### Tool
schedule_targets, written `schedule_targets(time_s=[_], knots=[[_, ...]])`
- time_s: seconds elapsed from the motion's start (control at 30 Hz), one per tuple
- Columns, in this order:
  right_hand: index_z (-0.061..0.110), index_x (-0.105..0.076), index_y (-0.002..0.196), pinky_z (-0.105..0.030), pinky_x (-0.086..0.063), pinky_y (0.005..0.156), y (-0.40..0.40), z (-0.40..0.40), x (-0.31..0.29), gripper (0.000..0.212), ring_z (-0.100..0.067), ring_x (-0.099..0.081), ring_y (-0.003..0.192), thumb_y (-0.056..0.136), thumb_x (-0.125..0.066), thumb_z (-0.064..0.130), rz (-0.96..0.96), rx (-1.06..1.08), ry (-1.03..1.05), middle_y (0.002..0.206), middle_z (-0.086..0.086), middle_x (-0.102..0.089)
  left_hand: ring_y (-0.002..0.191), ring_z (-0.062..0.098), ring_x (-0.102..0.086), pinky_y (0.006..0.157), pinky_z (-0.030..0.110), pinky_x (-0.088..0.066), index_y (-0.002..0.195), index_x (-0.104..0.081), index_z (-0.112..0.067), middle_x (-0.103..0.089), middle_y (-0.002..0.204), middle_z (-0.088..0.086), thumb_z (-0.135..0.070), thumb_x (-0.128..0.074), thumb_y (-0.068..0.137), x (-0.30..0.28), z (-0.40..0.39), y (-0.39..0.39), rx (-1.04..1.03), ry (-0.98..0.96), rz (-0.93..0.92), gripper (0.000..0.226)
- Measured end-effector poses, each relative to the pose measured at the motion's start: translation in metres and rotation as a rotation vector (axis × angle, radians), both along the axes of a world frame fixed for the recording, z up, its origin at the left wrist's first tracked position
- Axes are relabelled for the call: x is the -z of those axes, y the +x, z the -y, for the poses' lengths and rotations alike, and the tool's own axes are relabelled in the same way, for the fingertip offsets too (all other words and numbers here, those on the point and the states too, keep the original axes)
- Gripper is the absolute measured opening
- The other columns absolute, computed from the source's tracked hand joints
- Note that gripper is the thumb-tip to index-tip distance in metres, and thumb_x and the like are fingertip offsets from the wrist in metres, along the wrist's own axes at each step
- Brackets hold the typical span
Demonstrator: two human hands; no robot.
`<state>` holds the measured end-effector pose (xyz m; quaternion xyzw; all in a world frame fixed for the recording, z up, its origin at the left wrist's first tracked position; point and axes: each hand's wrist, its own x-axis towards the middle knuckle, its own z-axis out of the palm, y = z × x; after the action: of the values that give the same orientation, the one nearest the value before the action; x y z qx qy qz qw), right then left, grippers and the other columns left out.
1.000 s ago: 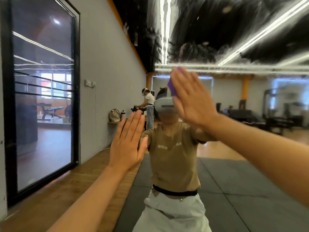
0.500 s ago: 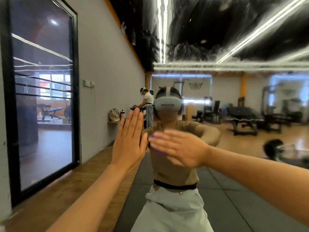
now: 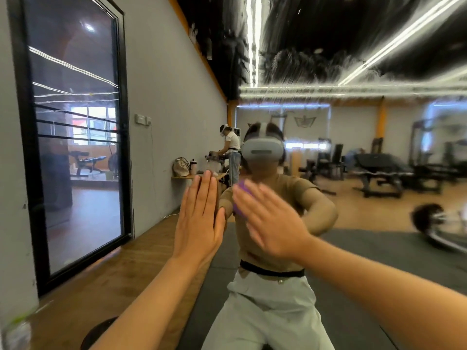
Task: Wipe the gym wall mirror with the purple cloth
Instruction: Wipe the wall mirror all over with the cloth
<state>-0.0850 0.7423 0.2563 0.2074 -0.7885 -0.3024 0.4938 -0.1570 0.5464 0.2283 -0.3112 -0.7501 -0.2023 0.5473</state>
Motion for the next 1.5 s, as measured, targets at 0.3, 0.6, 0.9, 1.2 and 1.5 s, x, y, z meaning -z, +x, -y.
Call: schedule_targets(time_s=[0.3, 0.6, 0.9, 1.2, 1.5], knots=[[0.012, -0.028, 0.158, -0.038, 0.005, 0.126, 0.009, -0.018, 0.049, 0.067, -0.023, -0.005, 0.156, 0.1, -0.047, 0.039, 0.208, 0.022, 0.451, 0.167, -0.005, -0.02, 0.156, 0.022, 0.0, 0.126, 0.033, 0.006, 0.162, -0.006, -0.012, -0.001, 0.17, 0.006, -0.034, -0.034, 0.103, 0.037, 0.013, 0.003, -0.036, -0.072, 0.025, 0.069], [0.005, -0.026, 0.158, -0.046, -0.013, 0.126, 0.026, -0.035, -0.09, 0.06, -0.029, -0.018, 0.154, 0.107, -0.024, 0.037, -0.073, 0.026, -0.067, 0.165, -0.014, -0.022, 0.156, 0.024, 0.0, 0.126, 0.036, 0.004, 0.162, 0.0, -0.014, 0.0, 0.17, 0.007, -0.041, -0.032, 0.104, 0.039, 0.006, 0.007, -0.051, -0.041, 0.047, 0.072], [0.007, -0.025, 0.157, -0.045, -0.005, 0.127, 0.024, -0.033, 0.06, 0.066, -0.031, -0.007, 0.155, 0.099, -0.041, 0.034, 0.032, -0.021, 0.087, 0.165, -0.012, -0.022, 0.156, 0.026, 0.004, 0.126, 0.041, 0.003, 0.161, 0.003, -0.012, 0.006, 0.169, 0.009, -0.052, -0.033, 0.103, 0.054, -0.013, 0.012, -0.056, 0.04, 0.106, 0.08], [0.011, -0.021, 0.159, -0.038, 0.002, 0.127, 0.034, -0.053, 0.117, 0.065, -0.024, -0.009, 0.156, 0.102, -0.04, 0.035, 0.144, 0.053, 0.333, 0.166, -0.004, -0.017, 0.156, 0.028, 0.001, 0.126, 0.04, 0.004, 0.161, -0.007, -0.009, -0.002, 0.169, 0.012, -0.048, -0.037, 0.102, 0.079, -0.022, 0.023, -0.048, 0.039, 0.109, 0.078], [0.001, -0.03, 0.156, -0.046, -0.018, 0.124, 0.045, -0.069, -0.042, 0.058, -0.032, -0.024, 0.152, 0.107, -0.031, 0.031, -0.149, 0.07, -0.018, 0.163, -0.017, -0.026, 0.156, 0.026, -0.001, 0.126, 0.042, 0.001, 0.16, -0.019, -0.012, -0.007, 0.169, 0.012, -0.032, -0.038, 0.104, 0.068, -0.043, 0.041, 0.034, 0.055, 0.079, 0.063]])
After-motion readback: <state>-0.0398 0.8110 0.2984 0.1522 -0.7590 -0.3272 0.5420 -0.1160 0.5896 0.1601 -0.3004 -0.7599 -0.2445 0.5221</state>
